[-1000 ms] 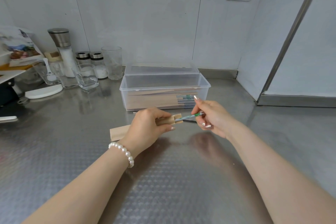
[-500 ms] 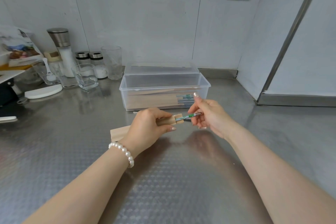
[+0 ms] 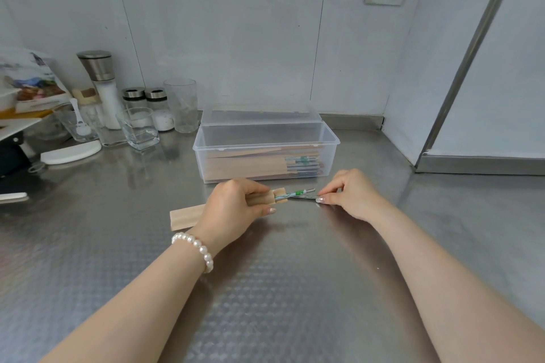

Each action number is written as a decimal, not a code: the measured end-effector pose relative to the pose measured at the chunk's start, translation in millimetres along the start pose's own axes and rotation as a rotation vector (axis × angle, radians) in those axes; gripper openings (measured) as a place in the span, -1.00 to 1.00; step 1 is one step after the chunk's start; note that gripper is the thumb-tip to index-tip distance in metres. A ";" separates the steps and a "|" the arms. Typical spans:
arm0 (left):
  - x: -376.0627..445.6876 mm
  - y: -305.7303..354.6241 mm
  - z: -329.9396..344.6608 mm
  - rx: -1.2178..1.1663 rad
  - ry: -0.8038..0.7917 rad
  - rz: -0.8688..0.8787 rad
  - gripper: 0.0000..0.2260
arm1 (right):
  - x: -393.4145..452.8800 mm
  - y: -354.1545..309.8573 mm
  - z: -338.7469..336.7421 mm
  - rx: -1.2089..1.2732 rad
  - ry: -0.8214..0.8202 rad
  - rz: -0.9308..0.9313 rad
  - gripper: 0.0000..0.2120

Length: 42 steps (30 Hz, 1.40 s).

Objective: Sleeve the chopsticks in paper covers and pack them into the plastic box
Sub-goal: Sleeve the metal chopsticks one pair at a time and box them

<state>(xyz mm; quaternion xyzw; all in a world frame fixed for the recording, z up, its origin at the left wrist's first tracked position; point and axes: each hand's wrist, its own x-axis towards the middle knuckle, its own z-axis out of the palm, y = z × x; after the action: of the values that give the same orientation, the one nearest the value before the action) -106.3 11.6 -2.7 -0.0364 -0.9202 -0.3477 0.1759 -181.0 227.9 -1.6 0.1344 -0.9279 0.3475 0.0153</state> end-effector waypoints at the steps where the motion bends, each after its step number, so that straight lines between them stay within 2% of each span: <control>1: 0.2 0.2 -0.2 -0.003 -0.003 0.003 -0.65 | 0.8 1.3 0.9 0.001 0.006 -0.009 -0.92; 3: 0.8 0.3 0.0 -0.009 -0.023 0.018 -0.65 | 1.6 1.5 1.8 0.017 0.027 -0.036 -0.95; 5: -0.4 0.5 0.8 -0.005 -0.068 0.040 -0.66 | 0.4 -0.3 0.9 0.137 0.073 -0.034 -0.89; 10: -0.6 0.0 2.2 0.012 -0.116 0.071 -0.67 | -0.8 -8.6 -13.0 0.881 0.162 0.032 -0.87; 12: -0.1 -0.8 1.5 0.016 -0.106 0.064 -0.66 | 1.4 -9.3 -17.8 1.106 0.179 0.072 -0.87; 16: 1.0 -2.1 -0.4 0.023 -0.077 0.041 -0.66 | 2.6 -6.1 -28.4 1.245 0.181 0.077 -0.80; 20: 5.0 -6.6 -6.2 -0.010 -0.013 -0.017 -0.67 | 2.2 -0.4 -40.3 1.407 0.198 0.075 -0.82; 26: 8.1 -14.5 -16.4 -0.029 0.052 -0.110 -0.68 | 5.7 9.0 -42.4 1.453 0.255 0.100 -0.79; 42: 6.8 -11.8 -16.5 -0.030 0.038 -0.111 -0.71 | 7.3 12.2 -38.4 1.372 0.288 0.125 -0.73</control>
<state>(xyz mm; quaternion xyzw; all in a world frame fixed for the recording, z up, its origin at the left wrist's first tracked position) -110.0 -8.5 3.8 0.0186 -0.9120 -0.3713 0.1734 -193.7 259.9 20.6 0.0129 -0.4939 0.8689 0.0300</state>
